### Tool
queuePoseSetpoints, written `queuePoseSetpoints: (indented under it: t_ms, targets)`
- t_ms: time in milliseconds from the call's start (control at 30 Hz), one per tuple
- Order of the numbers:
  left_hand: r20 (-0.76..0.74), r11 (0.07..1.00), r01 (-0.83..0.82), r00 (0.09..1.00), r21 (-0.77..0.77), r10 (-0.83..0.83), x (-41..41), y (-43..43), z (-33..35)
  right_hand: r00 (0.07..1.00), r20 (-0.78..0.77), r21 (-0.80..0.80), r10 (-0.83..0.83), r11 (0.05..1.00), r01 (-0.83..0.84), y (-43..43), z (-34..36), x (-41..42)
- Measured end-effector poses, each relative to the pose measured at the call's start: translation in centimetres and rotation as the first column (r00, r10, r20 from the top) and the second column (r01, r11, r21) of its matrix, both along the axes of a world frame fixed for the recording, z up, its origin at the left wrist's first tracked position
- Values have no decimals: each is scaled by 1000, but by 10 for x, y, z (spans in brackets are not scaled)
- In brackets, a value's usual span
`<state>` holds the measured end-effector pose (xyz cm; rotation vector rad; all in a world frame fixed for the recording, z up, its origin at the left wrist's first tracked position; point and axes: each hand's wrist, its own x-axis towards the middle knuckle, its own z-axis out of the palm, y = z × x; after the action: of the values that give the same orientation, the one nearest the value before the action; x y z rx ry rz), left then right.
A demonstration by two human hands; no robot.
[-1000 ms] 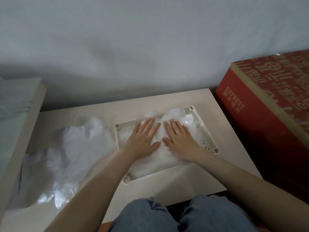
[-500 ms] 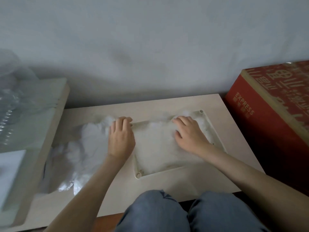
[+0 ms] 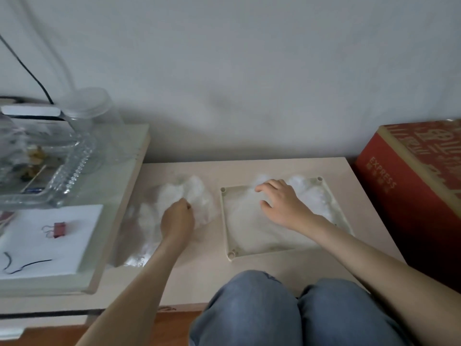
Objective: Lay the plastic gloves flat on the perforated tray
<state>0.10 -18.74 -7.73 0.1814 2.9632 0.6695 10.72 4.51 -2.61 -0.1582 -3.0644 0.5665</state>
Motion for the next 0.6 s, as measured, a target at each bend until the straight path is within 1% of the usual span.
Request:
queuePoseSetpoints:
  t_ms: [67, 100, 167, 200, 233, 267, 300, 333, 367, 400, 467, 533, 600]
  targets:
    - [-34, 980, -90, 995, 180, 97, 5, 2, 19, 1000, -13, -30, -6, 1000, 5, -1, 5, -2]
    - [-28, 947, -142, 987, 290, 157, 7, 5, 31, 1000, -23, -79, -21, 997, 19, -2, 7, -3]
    - [-3, 842, -228, 965, 488, 263, 9, 13, 58, 996, -8, -275, -93, 957, 87, -8, 15, -6]
    - [43, 773, -265, 954, 577, 296, 9, 18, 69, 990, 27, -399, -138, 907, 138, -13, 19, -9]
    - [127, 662, -304, 945, 685, 302, 5, 23, 78, 980, 84, -535, -179, 822, 196, -17, 22, -12]
    - [249, 483, -342, 936, 806, 246, 1, 28, 87, 966, 169, -684, -194, 683, 257, -21, 25, -13]
    - [355, 261, -375, 927, 890, 120, -3, 34, 96, 950, 264, -813, -168, 491, 313, -25, 28, -15]
    - [419, 64, -416, 906, 907, -56, -2, 38, 103, 929, 356, -887, -101, 276, 370, -28, 28, -16]
    - [416, -49, -434, 885, 900, -210, -2, 42, 108, 911, 413, -905, -19, 106, 413, -30, 27, -17]
    - [373, -105, -428, 864, 897, -339, 3, 48, 115, 896, 441, -897, 57, -4, 441, -31, 25, -17]
    - [275, -180, -406, 826, 896, -492, 12, 61, 122, 887, 441, -875, 138, -154, 459, -32, 21, -16]
    - [218, -273, -454, 769, 849, -600, 18, 72, 122, 907, 397, -855, 137, -303, 420, -31, 20, -18]
    - [211, -294, -514, 713, 806, -669, 21, 82, 121, 947, 298, -850, 118, -419, 320, -26, 24, -19]
